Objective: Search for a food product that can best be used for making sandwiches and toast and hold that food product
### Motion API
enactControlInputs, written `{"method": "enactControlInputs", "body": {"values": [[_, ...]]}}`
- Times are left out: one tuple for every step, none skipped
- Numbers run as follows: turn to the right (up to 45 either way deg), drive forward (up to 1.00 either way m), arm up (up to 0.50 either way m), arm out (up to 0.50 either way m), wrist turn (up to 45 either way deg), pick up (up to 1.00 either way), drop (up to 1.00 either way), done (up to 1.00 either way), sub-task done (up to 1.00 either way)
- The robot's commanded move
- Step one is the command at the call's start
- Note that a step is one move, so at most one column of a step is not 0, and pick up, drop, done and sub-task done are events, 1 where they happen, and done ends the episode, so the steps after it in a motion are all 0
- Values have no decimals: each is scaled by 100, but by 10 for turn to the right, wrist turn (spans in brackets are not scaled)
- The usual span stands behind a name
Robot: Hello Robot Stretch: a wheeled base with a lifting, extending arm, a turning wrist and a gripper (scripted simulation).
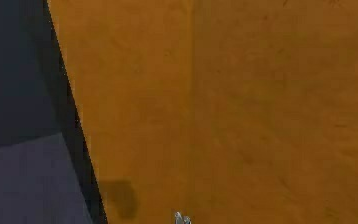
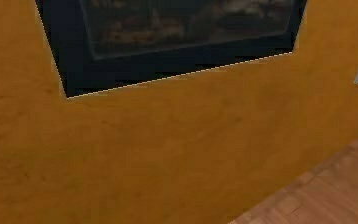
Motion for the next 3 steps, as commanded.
{"method": "enactControlInputs", "body": {"values": [[450, 0, 0, 0, 0, 0, 0, 0, 0], [450, 0, 0, 0, 0, 0, 0, 0, 0], [450, 0, 0, 0, 0, 0, 0, 0, 0]]}}
